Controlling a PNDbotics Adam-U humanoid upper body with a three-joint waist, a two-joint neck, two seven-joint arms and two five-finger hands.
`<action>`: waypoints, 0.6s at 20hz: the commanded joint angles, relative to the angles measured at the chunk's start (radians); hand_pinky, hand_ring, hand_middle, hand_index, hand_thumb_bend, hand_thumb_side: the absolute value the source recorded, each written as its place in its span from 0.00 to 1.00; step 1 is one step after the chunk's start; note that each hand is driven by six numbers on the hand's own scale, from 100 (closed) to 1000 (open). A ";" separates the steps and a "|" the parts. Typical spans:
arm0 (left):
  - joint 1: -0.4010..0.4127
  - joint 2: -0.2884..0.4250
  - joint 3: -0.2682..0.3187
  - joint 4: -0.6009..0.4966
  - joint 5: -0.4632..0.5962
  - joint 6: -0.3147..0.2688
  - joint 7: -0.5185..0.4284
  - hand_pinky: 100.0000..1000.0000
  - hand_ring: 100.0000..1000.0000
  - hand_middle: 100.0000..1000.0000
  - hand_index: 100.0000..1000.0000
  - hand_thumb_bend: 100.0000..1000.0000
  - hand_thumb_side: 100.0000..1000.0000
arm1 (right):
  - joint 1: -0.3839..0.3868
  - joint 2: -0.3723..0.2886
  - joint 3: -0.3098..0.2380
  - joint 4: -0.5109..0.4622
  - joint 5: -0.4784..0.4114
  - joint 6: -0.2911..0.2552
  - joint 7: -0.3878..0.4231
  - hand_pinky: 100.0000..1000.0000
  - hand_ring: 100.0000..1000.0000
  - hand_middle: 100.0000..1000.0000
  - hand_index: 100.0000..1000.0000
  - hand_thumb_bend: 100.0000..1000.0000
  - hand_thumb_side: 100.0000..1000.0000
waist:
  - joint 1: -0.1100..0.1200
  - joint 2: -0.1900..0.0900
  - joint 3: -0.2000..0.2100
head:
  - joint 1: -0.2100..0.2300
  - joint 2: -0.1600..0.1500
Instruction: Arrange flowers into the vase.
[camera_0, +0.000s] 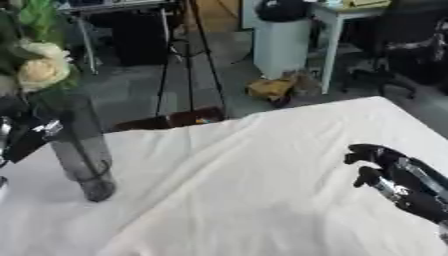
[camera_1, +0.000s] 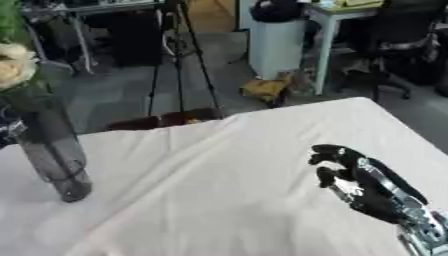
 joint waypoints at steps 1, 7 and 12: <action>-0.007 0.033 0.012 -0.025 -0.014 0.002 -0.009 0.74 0.74 0.69 0.74 1.00 0.94 | -0.014 -0.012 -0.010 -0.005 0.006 -0.004 0.000 0.52 0.87 0.67 0.88 0.22 0.58 | -0.017 -0.012 0.002 | -0.004 -0.005; 0.012 0.028 0.019 -0.045 0.000 0.006 0.015 0.74 0.74 0.69 0.73 1.00 0.94 | -0.016 -0.012 -0.010 -0.004 0.005 -0.004 0.002 0.52 0.87 0.67 0.88 0.23 0.58 | -0.017 -0.014 0.008 | -0.006 -0.006; 0.023 0.027 0.025 -0.060 0.016 0.004 0.031 0.73 0.73 0.68 0.73 1.00 0.94 | -0.016 -0.010 -0.011 -0.003 0.004 -0.005 0.002 0.52 0.87 0.67 0.88 0.24 0.58 | -0.017 -0.015 0.008 | -0.005 -0.007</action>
